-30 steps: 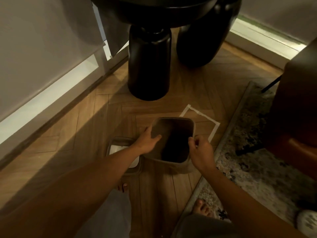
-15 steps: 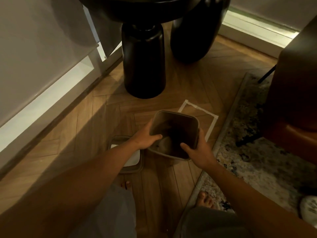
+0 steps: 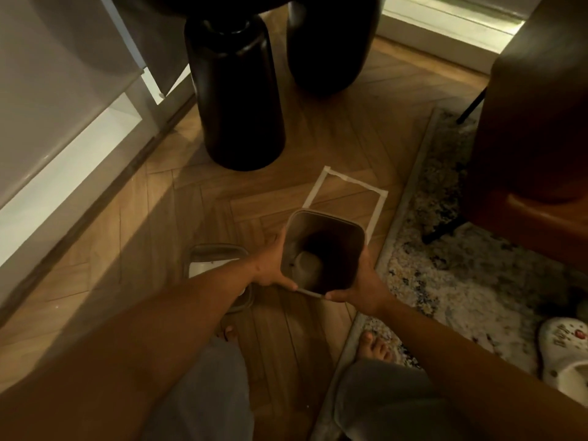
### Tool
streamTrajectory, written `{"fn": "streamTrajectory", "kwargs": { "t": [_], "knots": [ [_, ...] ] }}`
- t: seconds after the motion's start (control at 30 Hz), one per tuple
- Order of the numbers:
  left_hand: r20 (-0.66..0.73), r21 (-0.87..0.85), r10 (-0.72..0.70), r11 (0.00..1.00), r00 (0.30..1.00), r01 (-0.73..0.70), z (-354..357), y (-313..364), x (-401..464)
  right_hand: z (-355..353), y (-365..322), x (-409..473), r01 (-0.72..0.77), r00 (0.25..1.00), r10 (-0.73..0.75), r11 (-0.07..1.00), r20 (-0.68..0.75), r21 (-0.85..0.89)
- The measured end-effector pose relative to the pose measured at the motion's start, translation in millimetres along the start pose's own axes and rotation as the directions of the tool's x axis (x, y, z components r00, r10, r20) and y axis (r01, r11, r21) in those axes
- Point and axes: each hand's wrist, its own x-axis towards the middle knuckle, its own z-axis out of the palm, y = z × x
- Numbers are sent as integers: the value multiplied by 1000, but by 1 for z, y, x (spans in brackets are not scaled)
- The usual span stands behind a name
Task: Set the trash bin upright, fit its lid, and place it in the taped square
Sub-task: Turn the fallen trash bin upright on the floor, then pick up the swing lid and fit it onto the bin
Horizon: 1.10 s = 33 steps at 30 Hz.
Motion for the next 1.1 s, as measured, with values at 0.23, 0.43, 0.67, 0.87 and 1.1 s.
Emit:
{"fn": "streamTrajectory", "kwargs": {
  "t": [0.23,0.43,0.67,0.87,1.1],
  "knots": [
    [35,-22,28,999,999,-28,5,9,4,-7,0,-8,-114,993,115,992,17,-48],
    [63,-3,49,999,997,-49,3,7,10,-11,5,-9,-189,979,194,978,59,-86],
    [111,-22,28,999,993,-26,2,4,13,-16,3,-6,-186,974,204,970,103,-158],
    [63,-82,9,997,998,-4,-3,-1,13,-19,-5,5,-313,925,371,863,77,-395],
    [-144,-115,-230,970,963,214,-31,-30,-1,-21,-63,38,-102,994,76,886,-75,-453]
  ]
}}
